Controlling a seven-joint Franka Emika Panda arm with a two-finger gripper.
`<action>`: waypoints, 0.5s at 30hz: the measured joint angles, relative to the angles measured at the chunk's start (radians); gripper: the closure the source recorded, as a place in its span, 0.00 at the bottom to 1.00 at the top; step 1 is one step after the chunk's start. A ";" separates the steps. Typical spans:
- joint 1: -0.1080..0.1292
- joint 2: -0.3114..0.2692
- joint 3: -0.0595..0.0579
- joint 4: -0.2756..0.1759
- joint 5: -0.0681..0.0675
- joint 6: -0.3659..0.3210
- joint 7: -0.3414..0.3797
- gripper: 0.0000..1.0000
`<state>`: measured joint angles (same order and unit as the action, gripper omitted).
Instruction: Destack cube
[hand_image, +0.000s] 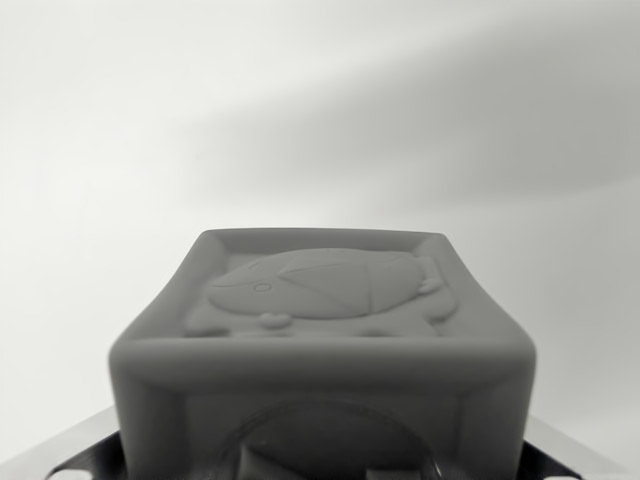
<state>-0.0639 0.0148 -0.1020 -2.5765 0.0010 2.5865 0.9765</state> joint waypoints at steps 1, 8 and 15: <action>-0.002 -0.002 -0.002 -0.003 0.000 0.001 -0.003 1.00; -0.014 -0.015 -0.016 -0.018 0.000 0.004 -0.024 1.00; -0.026 -0.025 -0.032 -0.031 -0.002 0.006 -0.045 1.00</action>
<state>-0.0894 -0.0099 -0.1336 -2.6070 -0.0006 2.5920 0.9312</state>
